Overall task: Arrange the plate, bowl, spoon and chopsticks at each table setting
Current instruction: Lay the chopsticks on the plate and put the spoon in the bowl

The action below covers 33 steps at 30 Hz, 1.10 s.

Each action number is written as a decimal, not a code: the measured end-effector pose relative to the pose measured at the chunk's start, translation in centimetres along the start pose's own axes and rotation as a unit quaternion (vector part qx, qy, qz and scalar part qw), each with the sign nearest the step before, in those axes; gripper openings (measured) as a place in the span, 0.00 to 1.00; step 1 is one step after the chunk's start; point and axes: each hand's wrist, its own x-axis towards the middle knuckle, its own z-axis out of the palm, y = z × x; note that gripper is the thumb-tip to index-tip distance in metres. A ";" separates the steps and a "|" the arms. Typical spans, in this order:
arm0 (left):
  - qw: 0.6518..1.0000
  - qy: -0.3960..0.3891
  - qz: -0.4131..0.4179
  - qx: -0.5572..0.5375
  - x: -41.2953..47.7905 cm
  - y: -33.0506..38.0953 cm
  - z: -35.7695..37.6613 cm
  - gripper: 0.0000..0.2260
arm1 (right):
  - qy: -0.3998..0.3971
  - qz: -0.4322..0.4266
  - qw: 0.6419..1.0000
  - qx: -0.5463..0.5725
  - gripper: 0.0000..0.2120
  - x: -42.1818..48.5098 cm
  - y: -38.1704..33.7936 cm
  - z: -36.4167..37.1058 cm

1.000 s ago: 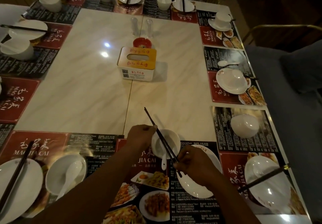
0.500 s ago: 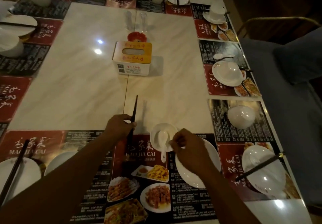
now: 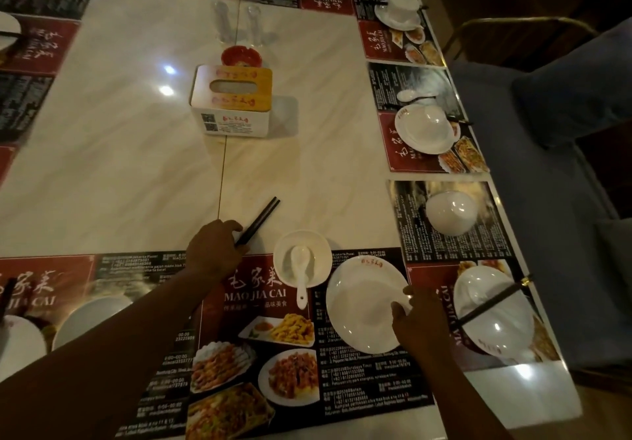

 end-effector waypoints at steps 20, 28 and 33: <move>0.974 -0.082 -0.058 -0.202 -17.1 4.1 3.1 0.06 | -0.163 0.120 0.944 0.261 0.12 -0.9 3.5 -2.8; 0.956 -0.149 -0.034 -0.250 -20.9 3.3 2.6 0.09 | -0.205 0.074 0.946 0.239 0.12 -7.8 2.0 0.1; 0.975 -0.084 -0.047 -0.202 -21.4 -0.3 1.3 0.11 | -0.222 0.052 0.938 0.260 0.11 -10.6 -2.0 3.7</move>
